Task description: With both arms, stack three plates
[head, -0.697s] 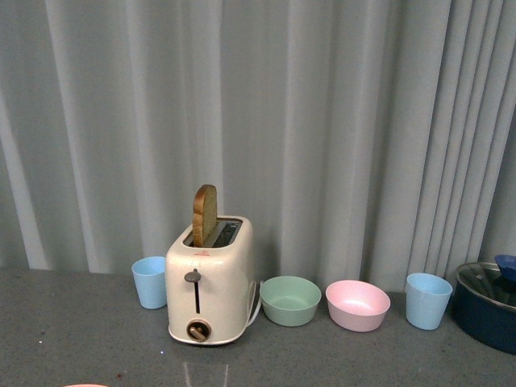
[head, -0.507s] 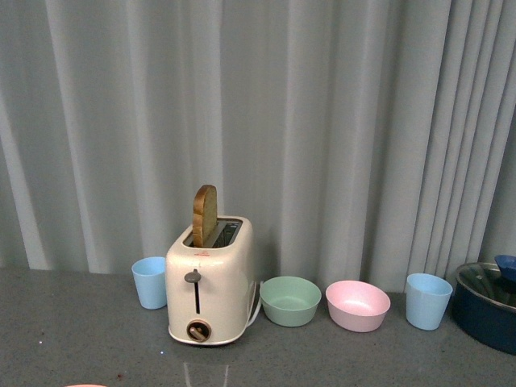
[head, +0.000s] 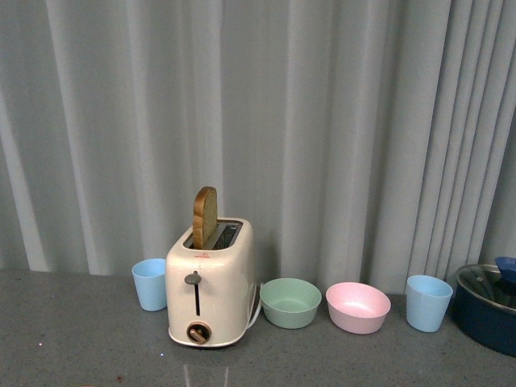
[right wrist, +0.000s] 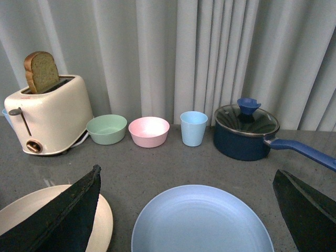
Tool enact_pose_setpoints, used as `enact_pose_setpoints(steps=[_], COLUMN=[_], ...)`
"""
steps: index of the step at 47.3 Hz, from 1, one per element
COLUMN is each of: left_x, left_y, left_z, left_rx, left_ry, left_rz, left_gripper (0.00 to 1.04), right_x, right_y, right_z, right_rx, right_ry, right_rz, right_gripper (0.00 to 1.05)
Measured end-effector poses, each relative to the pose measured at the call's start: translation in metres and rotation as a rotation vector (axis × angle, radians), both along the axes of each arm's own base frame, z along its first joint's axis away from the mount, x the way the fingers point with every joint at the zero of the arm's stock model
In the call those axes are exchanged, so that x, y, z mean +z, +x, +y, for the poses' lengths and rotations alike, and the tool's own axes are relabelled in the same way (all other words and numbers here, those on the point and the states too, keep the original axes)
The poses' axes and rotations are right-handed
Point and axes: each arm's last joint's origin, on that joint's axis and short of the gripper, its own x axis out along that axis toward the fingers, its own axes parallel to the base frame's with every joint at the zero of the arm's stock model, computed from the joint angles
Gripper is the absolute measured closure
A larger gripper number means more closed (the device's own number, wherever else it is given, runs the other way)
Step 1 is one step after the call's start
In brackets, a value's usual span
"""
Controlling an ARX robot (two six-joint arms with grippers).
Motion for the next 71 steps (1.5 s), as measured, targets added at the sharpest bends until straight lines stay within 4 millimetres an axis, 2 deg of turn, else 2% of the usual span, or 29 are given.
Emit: enact_pose_setpoints(steps=[28, 30, 33, 35, 37, 42, 44, 47, 50, 56, 61, 71], left_x=[0.0, 0.0, 0.001, 0.004, 0.01, 0.05, 0.062, 0.068, 0.06, 0.048, 0.037, 0.013], left_y=[0.0, 0.001, 0.003, 0.006, 0.013, 0.048, 0.069, 0.101, 0.138, 0.174, 0.191, 0.208], left_z=[0.0, 0.0, -0.002, -0.002, -0.003, -0.008, -0.009, -0.007, -0.001, 0.009, 0.02, 0.037], left_rx=[0.0, -0.042, -0.12, -0.119, -0.128, -0.215, -0.24, -0.253, -0.248, -0.257, -0.255, -0.26], left_ry=[0.0, -0.035, -0.131, -0.161, -0.161, -0.104, -0.084, -0.045, 0.0, 0.045, 0.088, 0.114], left_rz=[0.003, 0.109, 0.447, 0.567, 0.609, 0.55, 0.566, 0.645, 0.766, 0.885, 0.947, 1.028], left_gripper=[0.07, 0.07, 0.07, 0.07, 0.07, 0.07, 0.07, 0.07, 0.07, 0.07, 0.07, 0.07], right_x=[0.0, 0.0, 0.0, 0.0, 0.0, 0.0, 0.0, 0.0, 0.0, 0.0, 0.0, 0.0], right_y=[0.0, 0.0, 0.0, 0.0, 0.0, 0.0, 0.0, 0.0, 0.0, 0.0, 0.0, 0.0], right_z=[0.0, 0.0, 0.0, 0.0, 0.0, 0.0, 0.0, 0.0, 0.0, 0.0, 0.0, 0.0], right_rx=[0.0, 0.0, 0.001, 0.002, 0.0, 0.0, 0.0, 0.0, -0.001, -0.001, 0.0, 0.0], right_ry=[0.0, 0.0, 0.0, 0.0, 0.0, 0.0, 0.0, 0.0, 0.0, 0.0, 0.0, 0.0], right_rz=[0.0, 0.0, 0.0, 0.0, 0.0, 0.0, 0.0, 0.0, 0.0, 0.0, 0.0, 0.0], right_gripper=[0.07, 0.07, 0.07, 0.07, 0.07, 0.07, 0.07, 0.07, 0.07, 0.07, 0.07, 0.07])
